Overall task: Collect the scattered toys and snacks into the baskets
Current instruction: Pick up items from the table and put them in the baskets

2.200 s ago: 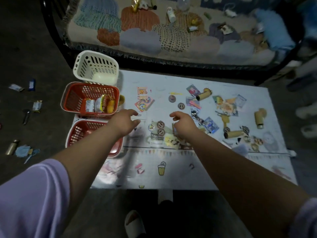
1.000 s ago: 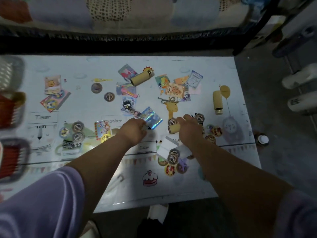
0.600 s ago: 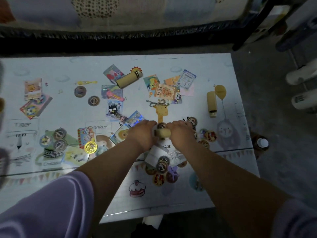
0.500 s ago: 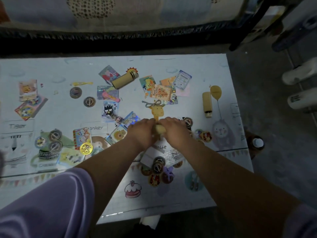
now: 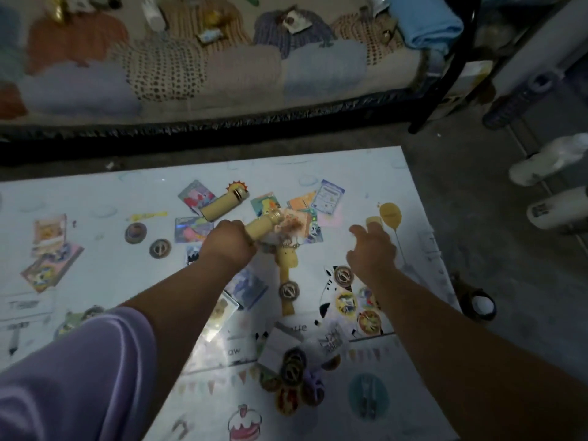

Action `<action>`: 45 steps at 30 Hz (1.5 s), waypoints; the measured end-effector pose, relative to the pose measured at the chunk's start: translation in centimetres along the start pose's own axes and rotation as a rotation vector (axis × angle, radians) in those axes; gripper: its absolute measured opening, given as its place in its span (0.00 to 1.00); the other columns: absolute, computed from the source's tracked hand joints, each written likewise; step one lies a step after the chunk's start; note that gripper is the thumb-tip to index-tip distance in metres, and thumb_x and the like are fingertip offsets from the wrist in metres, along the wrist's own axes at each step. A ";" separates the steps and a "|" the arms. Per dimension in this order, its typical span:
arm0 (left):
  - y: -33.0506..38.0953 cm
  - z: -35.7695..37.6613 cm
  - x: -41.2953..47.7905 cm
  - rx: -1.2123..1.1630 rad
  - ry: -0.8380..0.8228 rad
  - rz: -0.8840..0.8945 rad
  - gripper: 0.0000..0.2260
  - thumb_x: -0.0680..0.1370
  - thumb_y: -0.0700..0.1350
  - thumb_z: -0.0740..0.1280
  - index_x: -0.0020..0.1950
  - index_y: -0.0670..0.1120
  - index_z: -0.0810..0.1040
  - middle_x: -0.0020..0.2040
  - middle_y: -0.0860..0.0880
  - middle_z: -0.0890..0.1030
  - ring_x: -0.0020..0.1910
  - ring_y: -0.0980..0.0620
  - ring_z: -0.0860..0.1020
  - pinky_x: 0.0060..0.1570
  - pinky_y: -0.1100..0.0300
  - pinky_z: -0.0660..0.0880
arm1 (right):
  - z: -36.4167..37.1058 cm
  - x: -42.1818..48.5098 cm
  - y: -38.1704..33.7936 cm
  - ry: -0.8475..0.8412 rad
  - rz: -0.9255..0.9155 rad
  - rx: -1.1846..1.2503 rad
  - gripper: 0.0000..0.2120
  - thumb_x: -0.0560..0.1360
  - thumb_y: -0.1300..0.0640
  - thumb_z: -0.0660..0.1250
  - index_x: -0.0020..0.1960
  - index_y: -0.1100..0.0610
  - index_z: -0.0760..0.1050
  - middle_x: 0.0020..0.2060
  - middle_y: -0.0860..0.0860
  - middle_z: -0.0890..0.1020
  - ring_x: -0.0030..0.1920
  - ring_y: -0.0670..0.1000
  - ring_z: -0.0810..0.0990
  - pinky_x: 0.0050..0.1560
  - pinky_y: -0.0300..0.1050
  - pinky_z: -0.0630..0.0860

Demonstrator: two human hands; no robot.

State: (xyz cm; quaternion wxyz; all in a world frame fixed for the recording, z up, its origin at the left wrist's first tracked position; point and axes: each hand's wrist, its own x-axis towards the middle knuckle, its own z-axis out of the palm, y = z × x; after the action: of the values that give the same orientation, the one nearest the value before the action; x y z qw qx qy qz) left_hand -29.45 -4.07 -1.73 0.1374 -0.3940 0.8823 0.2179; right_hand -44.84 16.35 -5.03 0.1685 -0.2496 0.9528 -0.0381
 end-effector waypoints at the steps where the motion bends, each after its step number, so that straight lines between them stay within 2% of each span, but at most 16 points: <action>1: -0.5 -0.6 0.9 0.017 0.041 -0.005 0.16 0.73 0.46 0.69 0.58 0.40 0.76 0.60 0.40 0.77 0.57 0.40 0.77 0.54 0.54 0.73 | 0.3 0.6 0.1 -0.009 0.067 -0.019 0.23 0.73 0.59 0.63 0.67 0.48 0.68 0.67 0.56 0.65 0.66 0.59 0.66 0.61 0.53 0.68; 6: -3.1 -1.2 5.8 0.040 0.102 -0.033 0.22 0.69 0.53 0.71 0.62 0.51 0.76 0.67 0.44 0.68 0.65 0.41 0.70 0.61 0.50 0.72 | 1.8 2.6 0.9 -0.086 0.238 -0.008 0.22 0.76 0.60 0.57 0.69 0.45 0.64 0.73 0.59 0.55 0.71 0.62 0.58 0.68 0.59 0.60; 8: -3.7 -0.8 7.8 0.102 0.048 -0.028 0.25 0.66 0.59 0.68 0.62 0.56 0.75 0.71 0.48 0.67 0.70 0.44 0.65 0.65 0.47 0.69 | 2.3 3.3 0.9 -0.120 0.283 0.007 0.22 0.77 0.61 0.56 0.68 0.46 0.64 0.71 0.61 0.56 0.69 0.63 0.60 0.67 0.59 0.61; 11: -3.6 0.2 9.5 0.150 0.000 -0.054 0.26 0.68 0.59 0.70 0.65 0.55 0.73 0.74 0.48 0.62 0.73 0.44 0.61 0.69 0.40 0.61 | 3.3 3.7 1.0 -0.110 0.299 -0.059 0.20 0.77 0.61 0.54 0.68 0.50 0.65 0.68 0.62 0.60 0.66 0.62 0.64 0.64 0.57 0.67; 15: -3.1 1.3 9.7 0.145 -0.057 -0.084 0.27 0.69 0.54 0.71 0.66 0.49 0.72 0.67 0.45 0.68 0.66 0.41 0.68 0.64 0.45 0.66 | 4.2 3.8 0.8 -0.055 0.263 -0.063 0.18 0.77 0.62 0.54 0.66 0.53 0.68 0.65 0.62 0.63 0.63 0.62 0.65 0.62 0.55 0.70; 18: -3.3 1.7 9.9 0.192 -0.050 -0.090 0.21 0.70 0.52 0.69 0.62 0.51 0.74 0.64 0.44 0.67 0.64 0.39 0.69 0.62 0.44 0.67 | 4.6 3.8 0.4 -0.066 0.243 0.036 0.18 0.76 0.65 0.55 0.63 0.53 0.69 0.62 0.61 0.63 0.59 0.62 0.68 0.60 0.51 0.71; 20: -3.3 1.8 9.9 0.234 -0.071 -0.048 0.19 0.70 0.52 0.68 0.60 0.51 0.75 0.60 0.42 0.70 0.60 0.38 0.73 0.59 0.46 0.72 | 4.8 3.8 0.0 -0.087 0.219 0.084 0.17 0.74 0.65 0.58 0.60 0.53 0.70 0.60 0.61 0.65 0.57 0.61 0.70 0.57 0.49 0.72; 26: -3.4 2.3 8.9 0.278 -0.042 0.056 0.19 0.74 0.48 0.65 0.64 0.60 0.73 0.53 0.46 0.79 0.54 0.42 0.78 0.54 0.50 0.75 | 4.6 3.2 -2.1 -0.039 0.198 0.259 0.12 0.71 0.58 0.66 0.54 0.53 0.73 0.53 0.59 0.71 0.45 0.54 0.67 0.48 0.42 0.69; 28: -3.6 2.5 8.5 0.134 -0.020 0.072 0.17 0.74 0.44 0.65 0.63 0.56 0.75 0.52 0.44 0.80 0.53 0.41 0.78 0.53 0.51 0.76 | 4.0 2.8 -3.2 -0.015 0.168 0.386 0.12 0.71 0.59 0.68 0.54 0.55 0.74 0.55 0.57 0.68 0.45 0.52 0.68 0.51 0.37 0.69; 30: -3.2 2.2 7.7 -0.104 -0.021 0.088 0.18 0.73 0.39 0.66 0.61 0.50 0.77 0.52 0.42 0.82 0.52 0.40 0.79 0.51 0.54 0.75 | 3.6 2.6 -4.3 0.038 0.057 0.506 0.10 0.68 0.61 0.70 0.49 0.58 0.78 0.57 0.57 0.72 0.51 0.48 0.68 0.52 0.27 0.64; 32: -2.6 1.3 6.4 -0.400 -0.049 0.024 0.19 0.70 0.34 0.68 0.59 0.47 0.78 0.49 0.41 0.81 0.49 0.40 0.79 0.50 0.52 0.78 | 2.9 2.4 -5.6 0.005 -0.005 0.704 0.07 0.68 0.62 0.69 0.45 0.60 0.81 0.56 0.51 0.77 0.59 0.47 0.70 0.53 0.29 0.68; 33: -2.2 0.6 5.7 -0.586 -0.077 -0.034 0.18 0.69 0.32 0.67 0.57 0.46 0.78 0.47 0.41 0.80 0.45 0.41 0.79 0.46 0.48 0.81 | 1.7 1.9 -6.6 -0.046 0.036 0.862 0.05 0.70 0.64 0.68 0.45 0.60 0.81 0.56 0.46 0.76 0.57 0.49 0.74 0.47 0.33 0.73; 35: -1.4 -0.7 4.1 -0.909 -0.152 -0.139 0.17 0.70 0.28 0.66 0.55 0.45 0.75 0.45 0.41 0.77 0.39 0.44 0.77 0.38 0.47 0.82 | -0.3 0.9 -8.3 -0.175 0.169 1.195 0.07 0.74 0.66 0.64 0.43 0.59 0.80 0.55 0.44 0.76 0.45 0.53 0.77 0.32 0.35 0.72; 38: -0.6 -2.8 2.1 -1.131 -0.214 -0.193 0.20 0.71 0.29 0.68 0.58 0.48 0.72 0.46 0.47 0.75 0.41 0.49 0.76 0.35 0.56 0.80 | -2.9 -0.3 -10.7 -0.362 0.333 1.529 0.08 0.76 0.67 0.63 0.44 0.57 0.77 0.55 0.53 0.79 0.39 0.57 0.77 0.32 0.37 0.73; 42: -0.8 -5.0 -0.7 -1.228 -0.226 -0.192 0.25 0.69 0.30 0.71 0.62 0.48 0.70 0.54 0.44 0.77 0.50 0.44 0.77 0.41 0.54 0.78 | -6.1 -2.1 -13.1 -0.583 0.254 1.574 0.09 0.76 0.69 0.62 0.53 0.59 0.72 0.45 0.59 0.78 0.34 0.56 0.78 0.33 0.42 0.73; 45: -1.4 -6.2 -2.7 -1.250 -0.234 -0.196 0.26 0.68 0.30 0.71 0.61 0.49 0.70 0.55 0.43 0.77 0.50 0.44 0.77 0.42 0.54 0.77 | -7.6 -3.1 -13.5 -0.602 0.135 1.435 0.09 0.74 0.73 0.60 0.48 0.61 0.72 0.36 0.58 0.78 0.30 0.52 0.77 0.29 0.40 0.70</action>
State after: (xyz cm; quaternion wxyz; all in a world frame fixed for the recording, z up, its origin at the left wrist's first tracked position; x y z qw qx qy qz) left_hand -27.10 -6.24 4.39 -0.0038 -0.4521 0.5278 0.7190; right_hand -38.68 6.02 5.20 0.5421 -0.0206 0.6215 -0.5651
